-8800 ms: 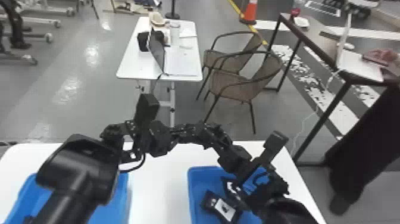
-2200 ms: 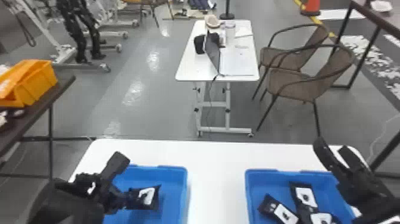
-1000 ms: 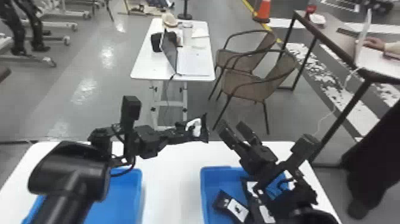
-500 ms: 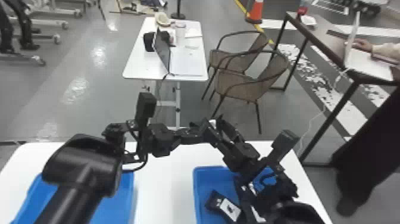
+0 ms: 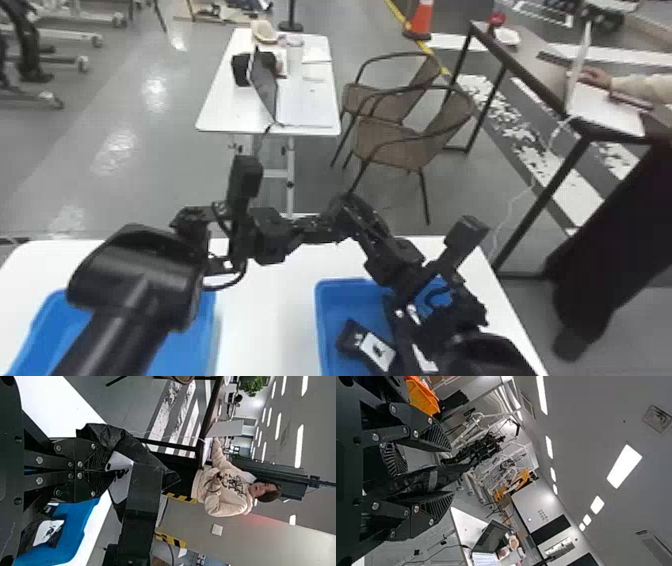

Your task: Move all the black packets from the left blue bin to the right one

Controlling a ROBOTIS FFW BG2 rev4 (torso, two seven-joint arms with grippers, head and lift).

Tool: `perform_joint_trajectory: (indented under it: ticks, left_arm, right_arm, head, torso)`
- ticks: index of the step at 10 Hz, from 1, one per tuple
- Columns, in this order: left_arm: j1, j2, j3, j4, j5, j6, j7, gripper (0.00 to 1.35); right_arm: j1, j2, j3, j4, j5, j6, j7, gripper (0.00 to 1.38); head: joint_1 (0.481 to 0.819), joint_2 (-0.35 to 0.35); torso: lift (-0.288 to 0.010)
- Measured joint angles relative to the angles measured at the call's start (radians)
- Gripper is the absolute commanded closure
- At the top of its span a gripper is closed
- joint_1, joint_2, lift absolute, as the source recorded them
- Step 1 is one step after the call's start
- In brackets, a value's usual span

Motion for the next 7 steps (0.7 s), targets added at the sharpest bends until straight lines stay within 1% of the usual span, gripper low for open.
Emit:
perform_joint_trajectory:
  ticks: [1,3,4,5,6,7]
  left_arm:
    - [0.000,0.000,0.003,0.000,0.004,-0.001,0.000,1.17]
    - [0.000,0.000,0.008,0.000,0.024,-0.007,0.001,1.17]
    - [0.000,-0.001,0.008,0.000,0.032,-0.009,0.003,1.04]
    - [0.005,-0.001,0.008,0.000,0.048,-0.006,0.014,0.71]
    - [0.017,0.000,0.008,0.000,0.077,0.007,0.035,0.43]
    - [0.031,0.003,0.016,-0.004,0.091,0.021,0.040,0.23]
  right_arm:
    - [0.003,0.000,0.003,0.003,-0.003,0.002,0.001,1.30]
    - [0.010,0.000,0.006,0.004,0.013,0.002,-0.001,1.28]
    - [0.014,0.000,0.006,0.000,0.028,0.002,-0.009,1.28]
    - [0.020,0.000,-0.001,-0.006,0.047,-0.001,-0.021,1.28]
    - [0.030,0.000,-0.015,-0.012,0.059,-0.010,-0.042,1.28]
    - [0.044,0.000,-0.032,-0.020,0.066,-0.020,-0.060,1.28]
  head:
    - [0.695,-0.162]
    - [0.695,-0.159]
    - [0.695,-0.160]
    - [0.695,-0.165]
    - [0.695,-0.177]
    - [0.695,-0.184]
  torso:
    - [0.000]
    - [0.000]
    - [0.000]
    - [0.000]
    - [0.000]
    - [0.000]
